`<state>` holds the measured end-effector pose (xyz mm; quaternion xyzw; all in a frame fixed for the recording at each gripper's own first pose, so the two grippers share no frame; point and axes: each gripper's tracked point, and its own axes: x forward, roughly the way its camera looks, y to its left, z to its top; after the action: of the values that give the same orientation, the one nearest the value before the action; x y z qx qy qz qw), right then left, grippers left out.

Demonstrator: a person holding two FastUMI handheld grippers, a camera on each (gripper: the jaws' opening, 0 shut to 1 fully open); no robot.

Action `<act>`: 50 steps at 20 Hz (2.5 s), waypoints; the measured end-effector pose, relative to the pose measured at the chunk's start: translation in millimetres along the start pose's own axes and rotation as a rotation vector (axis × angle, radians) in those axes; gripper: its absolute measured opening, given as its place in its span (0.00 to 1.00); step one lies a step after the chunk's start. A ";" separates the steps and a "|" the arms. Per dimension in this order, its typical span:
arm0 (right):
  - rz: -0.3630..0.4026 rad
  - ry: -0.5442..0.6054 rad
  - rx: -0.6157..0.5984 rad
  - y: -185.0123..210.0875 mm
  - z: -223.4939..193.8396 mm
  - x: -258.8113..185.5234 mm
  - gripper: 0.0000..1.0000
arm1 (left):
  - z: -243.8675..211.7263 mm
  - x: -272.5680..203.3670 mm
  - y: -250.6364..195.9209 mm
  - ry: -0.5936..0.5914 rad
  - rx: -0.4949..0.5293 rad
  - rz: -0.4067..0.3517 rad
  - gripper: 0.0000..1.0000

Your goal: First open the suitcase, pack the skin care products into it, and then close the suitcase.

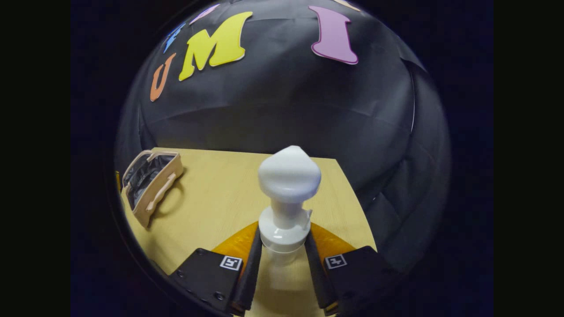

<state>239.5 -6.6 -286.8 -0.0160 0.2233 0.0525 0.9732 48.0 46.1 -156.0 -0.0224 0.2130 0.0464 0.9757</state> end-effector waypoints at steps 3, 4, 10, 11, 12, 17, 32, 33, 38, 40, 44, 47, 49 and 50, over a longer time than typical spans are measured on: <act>0.005 0.025 0.011 16.7 -3.2 -17.5 0.48 | 2.5 -13.7 35.2 0.005 0.001 0.026 0.43; 0.016 0.020 0.011 24.0 -2.7 -29.2 0.48 | 2.8 -13.8 46.5 0.006 0.003 0.028 0.43; 0.060 -0.002 0.033 83.8 11.4 -120.5 0.48 | 6.8 -9.9 101.3 0.025 0.037 0.012 0.43; 0.065 -0.002 0.033 94.2 13.1 -135.0 0.48 | 7.3 -3.6 107.9 0.035 0.034 0.007 0.43; 0.074 -0.002 0.038 104.1 14.0 -148.6 0.48 | 5.6 3.3 114.7 0.049 0.030 0.005 0.43; 0.095 -0.010 0.042 144.4 17.6 -202.7 0.48 | -23.8 54.2 143.3 0.188 -0.005 -0.003 0.43; 0.084 0.063 -0.077 189.5 -6.5 -233.4 0.48 | -66.8 144.7 160.1 0.464 0.063 0.012 0.43; 0.088 0.065 -0.077 192.7 -4.7 -231.6 0.48 | -68.3 146.6 162.5 0.475 0.069 0.019 0.43; 0.118 0.055 -0.105 216.1 12.8 -219.8 0.48 | -69.7 150.9 165.4 0.481 0.068 0.027 0.41; 0.143 0.043 -0.120 232.1 24.5 -213.8 0.48 | -68.0 149.5 164.5 0.471 0.056 0.020 0.41; 0.216 0.005 -0.133 277.4 59.7 -195.8 0.48 | -40.1 132.3 156.7 0.360 0.007 -0.026 0.42; 0.279 0.041 -0.088 318.0 70.1 -170.0 0.47 | -14.6 106.6 160.6 0.250 -0.050 -0.034 0.67; 0.301 0.082 -0.087 343.5 67.4 -148.2 0.48 | -2.4 82.6 174.0 0.185 -0.080 -0.033 0.88; 0.308 0.098 -0.093 356.5 64.6 -138.1 0.46 | 3.0 70.8 180.7 0.146 -0.089 -0.025 0.89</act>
<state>104.9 338.1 -171.1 -0.0289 0.2676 0.2102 0.9399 95.3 231.8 -187.3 -0.0715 0.2810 0.0418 0.9561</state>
